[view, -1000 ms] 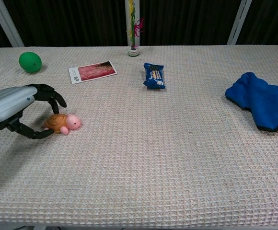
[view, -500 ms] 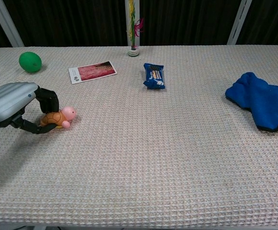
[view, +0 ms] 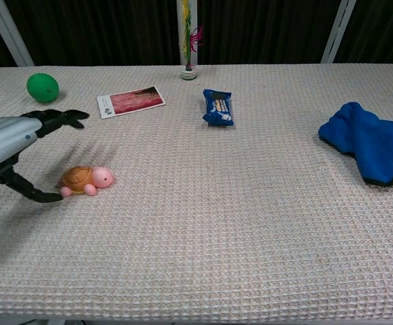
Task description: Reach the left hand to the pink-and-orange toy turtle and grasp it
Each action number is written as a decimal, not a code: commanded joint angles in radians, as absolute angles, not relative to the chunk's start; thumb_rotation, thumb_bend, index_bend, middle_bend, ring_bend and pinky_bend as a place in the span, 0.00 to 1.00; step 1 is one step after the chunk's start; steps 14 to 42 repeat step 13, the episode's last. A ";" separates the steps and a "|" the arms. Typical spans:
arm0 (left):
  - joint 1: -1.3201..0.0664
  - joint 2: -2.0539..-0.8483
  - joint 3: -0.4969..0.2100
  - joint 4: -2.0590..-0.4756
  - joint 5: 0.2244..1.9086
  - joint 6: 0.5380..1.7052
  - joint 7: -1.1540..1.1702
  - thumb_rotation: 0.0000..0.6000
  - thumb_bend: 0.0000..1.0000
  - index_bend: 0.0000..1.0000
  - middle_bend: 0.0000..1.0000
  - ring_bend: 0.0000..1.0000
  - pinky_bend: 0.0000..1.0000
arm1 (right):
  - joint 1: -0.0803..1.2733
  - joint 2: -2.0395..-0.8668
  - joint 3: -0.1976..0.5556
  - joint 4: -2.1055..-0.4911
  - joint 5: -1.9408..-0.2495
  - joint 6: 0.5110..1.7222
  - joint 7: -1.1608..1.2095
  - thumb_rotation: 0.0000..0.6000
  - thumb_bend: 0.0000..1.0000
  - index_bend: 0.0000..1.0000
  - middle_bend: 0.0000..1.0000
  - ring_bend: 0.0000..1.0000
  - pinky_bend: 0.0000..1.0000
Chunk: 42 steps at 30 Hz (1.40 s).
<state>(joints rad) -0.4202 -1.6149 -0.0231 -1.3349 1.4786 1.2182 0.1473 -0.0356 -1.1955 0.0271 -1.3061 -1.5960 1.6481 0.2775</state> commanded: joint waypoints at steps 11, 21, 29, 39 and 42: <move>-0.125 -1.245 0.089 -1.493 1.535 1.606 0.134 1.00 0.07 0.05 0.01 0.00 0.00 | -0.011 -1.183 0.010 -1.416 -1.646 1.624 0.145 1.00 0.26 0.00 0.00 0.00 0.00; -0.102 -1.231 0.096 -1.481 1.546 1.631 0.087 1.00 0.07 0.06 0.02 0.00 0.00 | -0.007 -1.183 0.005 -1.426 -1.652 1.615 0.127 1.00 0.26 0.00 0.00 0.00 0.00; -0.102 -1.231 0.096 -1.481 1.546 1.631 0.087 1.00 0.07 0.06 0.02 0.00 0.00 | -0.007 -1.183 0.005 -1.426 -1.652 1.615 0.127 1.00 0.26 0.00 0.00 0.00 0.00; -0.102 -1.231 0.096 -1.481 1.546 1.631 0.087 1.00 0.07 0.06 0.02 0.00 0.00 | -0.007 -1.183 0.005 -1.426 -1.652 1.615 0.127 1.00 0.26 0.00 0.00 0.00 0.00; -0.102 -1.231 0.096 -1.481 1.546 1.631 0.087 1.00 0.07 0.06 0.02 0.00 0.00 | -0.007 -1.183 0.005 -1.426 -1.652 1.615 0.127 1.00 0.26 0.00 0.00 0.00 0.00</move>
